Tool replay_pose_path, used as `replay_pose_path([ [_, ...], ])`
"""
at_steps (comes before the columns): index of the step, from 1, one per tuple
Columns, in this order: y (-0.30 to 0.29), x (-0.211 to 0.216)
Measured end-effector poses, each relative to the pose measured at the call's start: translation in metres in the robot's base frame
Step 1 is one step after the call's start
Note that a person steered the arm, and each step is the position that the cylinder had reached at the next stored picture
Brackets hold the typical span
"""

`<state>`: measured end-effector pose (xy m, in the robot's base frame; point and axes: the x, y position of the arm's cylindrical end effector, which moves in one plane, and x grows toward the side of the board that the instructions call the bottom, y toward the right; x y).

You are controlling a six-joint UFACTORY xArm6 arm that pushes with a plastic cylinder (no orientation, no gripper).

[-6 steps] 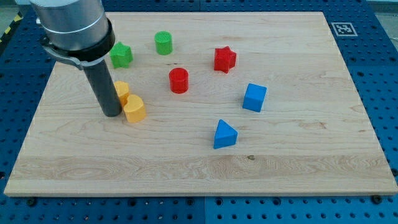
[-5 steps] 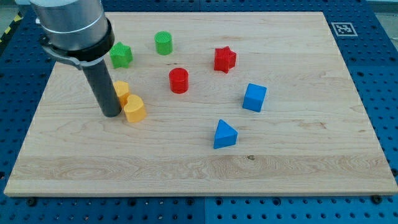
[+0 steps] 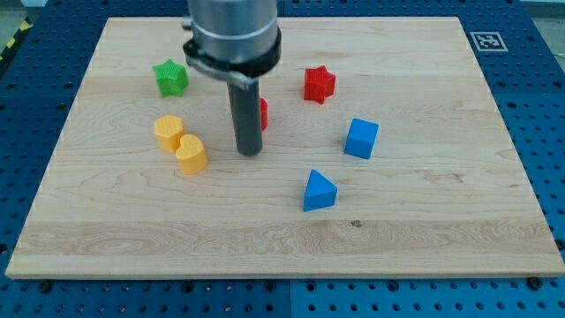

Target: Separate yellow hexagon and yellow heart

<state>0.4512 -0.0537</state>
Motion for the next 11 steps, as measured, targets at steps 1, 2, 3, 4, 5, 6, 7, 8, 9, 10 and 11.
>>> replay_pose_path([
  [1,-0.013,-0.017],
  [2,-0.034,-0.015],
  [3,-0.076,0.004],
  [4,-0.096,0.009],
  [5,-0.096,0.009],
  [6,-0.096,0.021],
  [7,-0.096,0.037],
  [8,-0.11,0.064],
  [9,-0.117,0.069],
  [10,-0.119,0.058],
  [11,-0.119,0.024],
])
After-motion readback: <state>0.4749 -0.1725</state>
